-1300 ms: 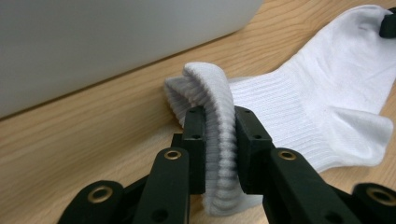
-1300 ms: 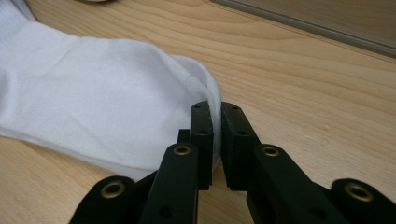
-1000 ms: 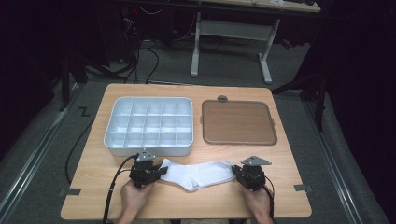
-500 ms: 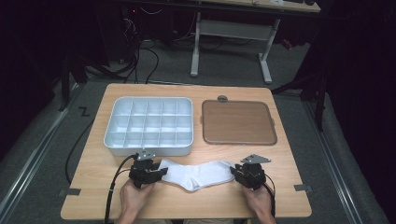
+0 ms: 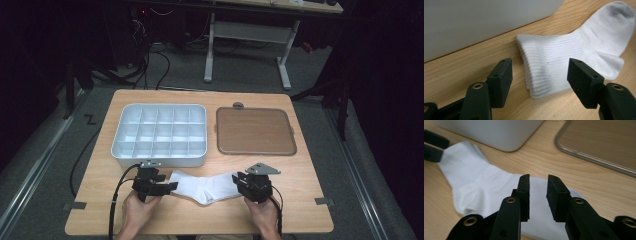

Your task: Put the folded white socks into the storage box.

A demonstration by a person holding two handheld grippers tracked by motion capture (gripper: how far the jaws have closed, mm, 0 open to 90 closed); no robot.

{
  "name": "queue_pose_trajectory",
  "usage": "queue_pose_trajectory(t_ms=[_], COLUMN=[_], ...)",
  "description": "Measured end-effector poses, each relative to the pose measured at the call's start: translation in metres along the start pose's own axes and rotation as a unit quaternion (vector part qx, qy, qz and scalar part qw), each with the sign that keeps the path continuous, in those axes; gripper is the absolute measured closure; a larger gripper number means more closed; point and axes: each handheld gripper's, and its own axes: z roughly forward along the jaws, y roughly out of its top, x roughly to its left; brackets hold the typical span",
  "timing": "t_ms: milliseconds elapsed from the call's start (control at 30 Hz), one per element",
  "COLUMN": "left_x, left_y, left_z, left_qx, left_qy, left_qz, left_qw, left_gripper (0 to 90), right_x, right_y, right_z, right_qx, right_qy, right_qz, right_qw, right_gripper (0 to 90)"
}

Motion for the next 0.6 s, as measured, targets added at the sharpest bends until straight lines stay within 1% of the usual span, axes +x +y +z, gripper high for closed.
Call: queue_pose_trajectory(t_ms=[33,67,100,133,200,267,333,400,433,533,600], left_x=[0.000,0.000,0.001,0.001,0.003,0.005,0.007,0.008,0.008,0.006,0.005], left_y=[-0.001,-0.001,-0.001,-0.001,-0.002,-0.003,-0.003,-0.004,-0.005,-0.006,-0.007], left_z=[0.000,0.000,0.000,0.001,0.004,0.007,0.009,0.011,0.011,0.011,0.012], left_qx=[-0.006,-0.010,-0.014,-0.017,-0.017,-0.017,-0.016,-0.014,-0.017,-0.016,-0.019], left_qy=[0.002,0.004,0.003,0.004,0.017,0.026,0.028,0.032,0.033,0.032,0.030], left_qz=[0.001,-0.002,-0.016,-0.024,-0.021,-0.017,-0.022,-0.022,-0.017,-0.015,-0.009], left_qw=[1.0000,0.9999,0.9998,0.9995,0.9995,0.9994,0.9992,0.9992,0.9992,0.9993,0.9993], left_gripper=[37.1,37.0,37.1,37.3,37.9,38.4,39.7,41.2,41.9,43.8,44.7], right_x=[0.005,0.008,0.011,0.016,0.022,0.028,0.033,0.036,0.038,0.046,0.048], right_y=[0.000,0.001,0.001,0.002,0.004,0.004,0.002,0.001,0.000,-0.003,-0.004], right_z=[0.003,0.005,0.007,0.011,0.016,0.021,0.025,0.029,0.032,0.039,0.042], right_qx=[0.001,0.003,0.007,0.013,0.017,0.018,0.017,0.017,0.021,0.029,0.030], right_qy=[0.007,0.014,0.019,0.028,0.040,0.048,0.057,0.063,0.065,0.070,0.070], right_qz=[-0.006,-0.016,-0.020,-0.027,-0.043,-0.056,-0.052,-0.050,-0.051,-0.053,-0.059], right_qw=[1.0000,0.9998,0.9996,0.9992,0.9981,0.9971,0.9969,0.9966,0.9964,0.9957,0.9953], right_gripper=[74.7,75.3,75.7,76.1,76.9,77.5,77.6,77.7,77.7,77.6,77.5])
